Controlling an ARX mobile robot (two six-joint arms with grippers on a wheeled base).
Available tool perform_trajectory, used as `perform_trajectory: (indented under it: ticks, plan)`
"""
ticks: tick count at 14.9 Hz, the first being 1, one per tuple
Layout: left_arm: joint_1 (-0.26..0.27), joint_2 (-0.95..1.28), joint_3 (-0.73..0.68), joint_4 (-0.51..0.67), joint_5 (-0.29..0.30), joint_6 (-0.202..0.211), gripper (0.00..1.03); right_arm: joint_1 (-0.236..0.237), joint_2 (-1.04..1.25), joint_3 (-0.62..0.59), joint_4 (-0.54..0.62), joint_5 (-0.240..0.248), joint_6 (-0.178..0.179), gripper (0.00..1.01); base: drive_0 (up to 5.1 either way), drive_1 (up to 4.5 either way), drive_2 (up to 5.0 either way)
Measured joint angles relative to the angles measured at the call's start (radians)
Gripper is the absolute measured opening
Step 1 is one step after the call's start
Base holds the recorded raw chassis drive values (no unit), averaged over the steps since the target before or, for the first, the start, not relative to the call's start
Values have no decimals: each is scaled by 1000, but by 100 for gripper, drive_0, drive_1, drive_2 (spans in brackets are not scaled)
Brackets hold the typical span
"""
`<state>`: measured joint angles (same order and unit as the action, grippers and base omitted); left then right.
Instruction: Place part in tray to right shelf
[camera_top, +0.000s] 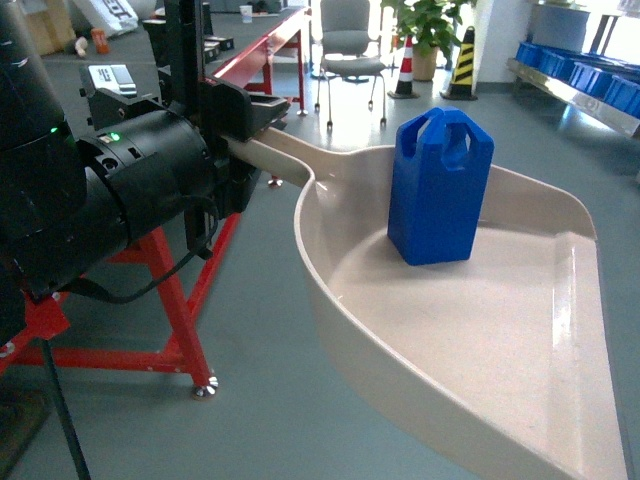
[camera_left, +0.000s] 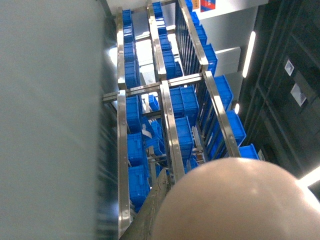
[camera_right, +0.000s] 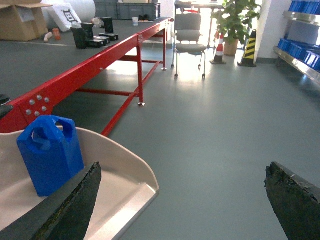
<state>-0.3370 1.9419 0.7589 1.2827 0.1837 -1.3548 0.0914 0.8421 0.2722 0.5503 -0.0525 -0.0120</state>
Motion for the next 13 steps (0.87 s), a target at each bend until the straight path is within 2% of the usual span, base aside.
perform_trajectory:
  ticks: [11, 13]
  plan:
    - [0, 0, 0, -4, 0, 1, 12, 0, 0, 0, -5, 0, 0, 98, 495, -235, -235]
    - [0, 0, 0, -3, 0, 0, 12, 0, 0, 0, 2, 0, 0, 98, 0, 0, 0]
